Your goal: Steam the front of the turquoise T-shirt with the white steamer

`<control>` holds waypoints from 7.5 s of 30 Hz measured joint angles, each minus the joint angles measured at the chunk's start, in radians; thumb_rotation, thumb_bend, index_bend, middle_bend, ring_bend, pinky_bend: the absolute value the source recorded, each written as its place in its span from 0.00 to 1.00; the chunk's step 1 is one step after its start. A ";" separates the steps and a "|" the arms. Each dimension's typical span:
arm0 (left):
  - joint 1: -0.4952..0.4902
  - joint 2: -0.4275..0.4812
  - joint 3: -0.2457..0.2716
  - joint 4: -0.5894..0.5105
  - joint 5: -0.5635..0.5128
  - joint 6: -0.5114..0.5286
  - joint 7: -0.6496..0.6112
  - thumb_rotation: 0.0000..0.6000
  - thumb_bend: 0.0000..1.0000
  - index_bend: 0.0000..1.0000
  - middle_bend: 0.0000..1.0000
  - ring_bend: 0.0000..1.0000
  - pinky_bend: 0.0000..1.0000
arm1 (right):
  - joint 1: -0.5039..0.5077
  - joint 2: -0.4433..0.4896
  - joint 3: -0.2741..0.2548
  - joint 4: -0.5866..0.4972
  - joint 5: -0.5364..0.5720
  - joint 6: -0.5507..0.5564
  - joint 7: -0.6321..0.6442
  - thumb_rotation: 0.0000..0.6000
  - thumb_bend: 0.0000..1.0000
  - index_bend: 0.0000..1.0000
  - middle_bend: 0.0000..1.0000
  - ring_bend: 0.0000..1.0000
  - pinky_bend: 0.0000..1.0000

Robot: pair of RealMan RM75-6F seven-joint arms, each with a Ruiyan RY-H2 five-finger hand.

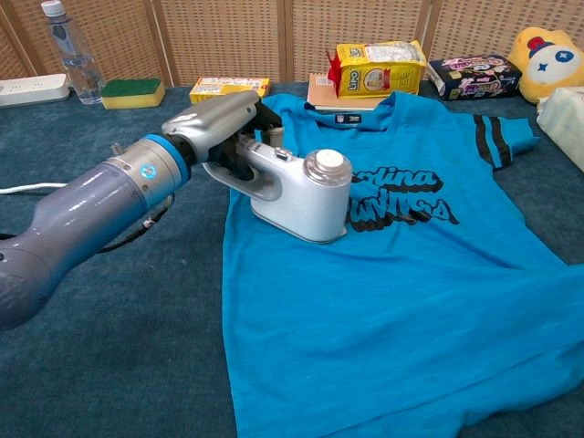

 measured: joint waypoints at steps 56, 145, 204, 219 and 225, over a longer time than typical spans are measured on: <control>0.000 -0.047 0.078 -0.137 0.090 -0.008 -0.044 1.00 0.42 0.59 0.70 0.65 0.73 | -0.031 0.018 -0.002 0.004 -0.002 0.027 0.021 1.00 0.62 0.66 0.62 0.71 0.88; 0.023 -0.078 0.037 0.174 0.127 0.052 -0.167 1.00 0.41 0.59 0.70 0.65 0.72 | -0.026 0.019 0.005 -0.010 0.008 0.005 0.002 1.00 0.62 0.66 0.62 0.72 0.88; 0.096 0.093 0.033 0.030 0.104 0.104 -0.212 1.00 0.40 0.59 0.70 0.65 0.70 | -0.011 0.012 0.007 -0.040 0.002 -0.019 -0.038 1.00 0.62 0.66 0.62 0.72 0.88; 0.147 0.159 0.033 0.099 0.056 0.082 -0.258 1.00 0.40 0.59 0.70 0.65 0.70 | -0.006 0.010 0.009 -0.056 0.018 -0.038 -0.066 1.00 0.61 0.66 0.62 0.72 0.88; 0.146 0.124 0.032 0.181 0.033 0.046 -0.281 1.00 0.40 0.59 0.70 0.65 0.70 | -0.006 0.009 0.009 -0.059 0.021 -0.041 -0.072 1.00 0.61 0.66 0.62 0.72 0.88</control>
